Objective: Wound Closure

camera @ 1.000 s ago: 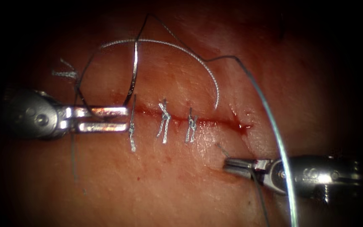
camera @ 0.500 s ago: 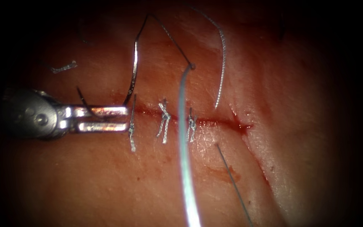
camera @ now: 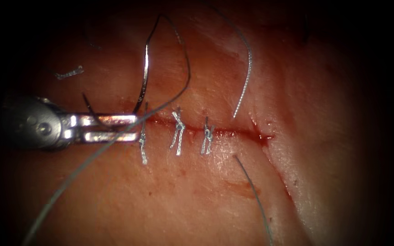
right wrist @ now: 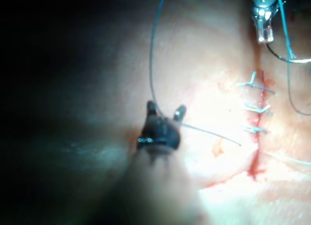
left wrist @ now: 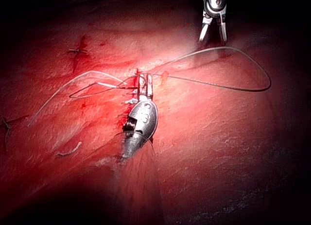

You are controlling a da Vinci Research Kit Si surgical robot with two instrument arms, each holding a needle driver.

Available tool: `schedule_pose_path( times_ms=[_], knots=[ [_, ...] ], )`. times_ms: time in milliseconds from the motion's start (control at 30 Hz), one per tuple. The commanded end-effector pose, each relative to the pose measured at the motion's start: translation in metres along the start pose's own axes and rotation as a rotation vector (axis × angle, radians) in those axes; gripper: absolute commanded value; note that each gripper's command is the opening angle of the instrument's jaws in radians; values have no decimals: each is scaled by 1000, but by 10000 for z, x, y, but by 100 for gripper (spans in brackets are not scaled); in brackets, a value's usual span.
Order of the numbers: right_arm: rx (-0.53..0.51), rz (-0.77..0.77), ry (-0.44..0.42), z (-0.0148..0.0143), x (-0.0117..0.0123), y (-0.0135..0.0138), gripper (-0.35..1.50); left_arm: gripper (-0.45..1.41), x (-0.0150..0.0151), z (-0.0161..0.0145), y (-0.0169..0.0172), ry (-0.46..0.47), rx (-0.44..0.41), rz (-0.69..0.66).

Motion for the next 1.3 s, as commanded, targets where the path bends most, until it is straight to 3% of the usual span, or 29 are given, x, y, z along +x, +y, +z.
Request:
schedule_pose_path(
  times_ms=[33,233,267,300,433,600,767,1100,1133,1167,1200,1233,1267,1300],
  knots=[
    [-17,5,-17,2,-14,9,130,-45,-6,6,1,2,0,0],
    [-107,-49,-133,-9,-61,75,131,-45,-8,4,1,3,-2,8],
    [-107,-49,-133,-9,-61,75,131,-45,-8,4,1,3,-2,8],
    [-148,-59,-144,5,-69,94,133,-45,-10,6,2,5,-6,9],
    [-210,-68,-114,33,-77,115,133,-45,-11,7,4,7,-10,11],
    [-219,-76,-101,68,-90,124,135,-45,-12,6,4,7,-11,12],
    [-214,-108,-79,120,-104,114,131,-45,-12,6,5,9,-14,12],
    [-246,-90,-23,125,-91,126,106,-45,-12,6,6,10,-15,13],
    [-247,-89,-20,126,-90,125,100,-45,-12,6,6,10,-15,13],
    [-232,-90,-15,127,-87,122,51,-45,-12,6,6,9,-15,13],
    [-232,-90,-15,127,-87,122,51,-45,-12,6,6,9,-15,13],
    [-223,-91,-12,127,-86,121,14,-45,-12,6,6,10,-15,13],
    [-207,-92,-7,126,-85,119,-35,-45,-12,5,6,10,-15,13],
    [-190,-100,1,126,-86,118,-35,-45,-12,5,6,10,-15,13]
  ],
)
